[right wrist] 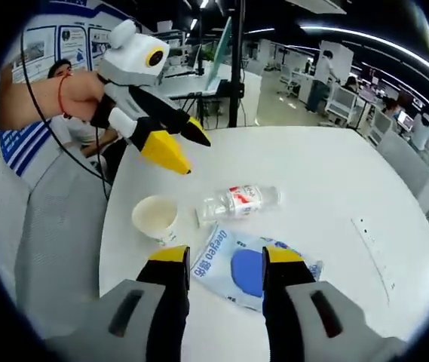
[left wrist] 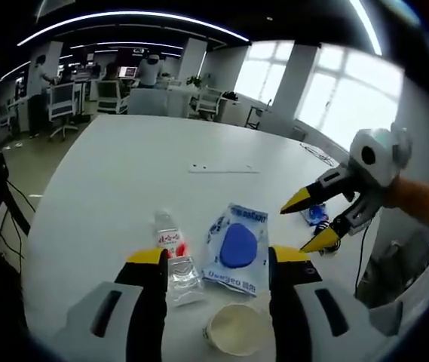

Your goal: Arrange the tabletop items into an orderly group along one side of the table until the central work area is clear of visible clutter.

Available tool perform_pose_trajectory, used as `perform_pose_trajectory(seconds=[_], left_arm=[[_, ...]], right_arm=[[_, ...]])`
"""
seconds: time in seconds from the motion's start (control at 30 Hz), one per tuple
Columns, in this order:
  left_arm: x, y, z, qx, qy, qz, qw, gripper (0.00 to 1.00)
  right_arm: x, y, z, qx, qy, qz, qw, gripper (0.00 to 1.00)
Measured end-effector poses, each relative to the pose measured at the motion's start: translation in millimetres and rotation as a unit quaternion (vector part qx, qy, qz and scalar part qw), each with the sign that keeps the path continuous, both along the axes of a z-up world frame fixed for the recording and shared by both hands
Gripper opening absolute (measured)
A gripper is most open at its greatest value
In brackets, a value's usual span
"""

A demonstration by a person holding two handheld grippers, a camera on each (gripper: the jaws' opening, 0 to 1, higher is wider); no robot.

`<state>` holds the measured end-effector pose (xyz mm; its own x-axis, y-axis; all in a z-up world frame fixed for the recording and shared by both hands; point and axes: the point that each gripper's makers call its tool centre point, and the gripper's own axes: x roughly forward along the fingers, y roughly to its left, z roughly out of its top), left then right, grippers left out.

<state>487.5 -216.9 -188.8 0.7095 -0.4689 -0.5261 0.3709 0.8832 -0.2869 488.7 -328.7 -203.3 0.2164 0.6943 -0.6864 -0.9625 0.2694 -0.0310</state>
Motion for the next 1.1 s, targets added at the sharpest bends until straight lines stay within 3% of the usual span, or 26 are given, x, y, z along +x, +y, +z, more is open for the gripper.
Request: perform_pose_trajectory(seconds=[0.4, 0.57, 0.77, 1.1], left_arm=[[4.8, -4.4, 2.1, 0.011, 0.0, -0.005, 0.9999, 0.52], [6.8, -8.1, 0.5, 0.013, 0.002, -0.01, 0.9999, 0.52], [9.3, -10.5, -1.8, 0.014, 0.004, -0.014, 0.9998, 0.51], [11.7, -9.5, -7.4, 0.014, 0.01, -0.016, 0.9997, 0.51]], right_arm=[[43.7, -46.9, -3.6, 0.025, 0.017, -0.095, 0.9951, 0.36], [61.2, -66.3, -15.2, 0.014, 0.021, -0.126, 0.9917, 0.35], [76.0, -75.1, -33.8, 0.01, 0.041, -0.152, 0.9875, 0.33], [96.4, -71.7, -53.8, -0.002, 0.062, -0.154, 0.9861, 0.33]])
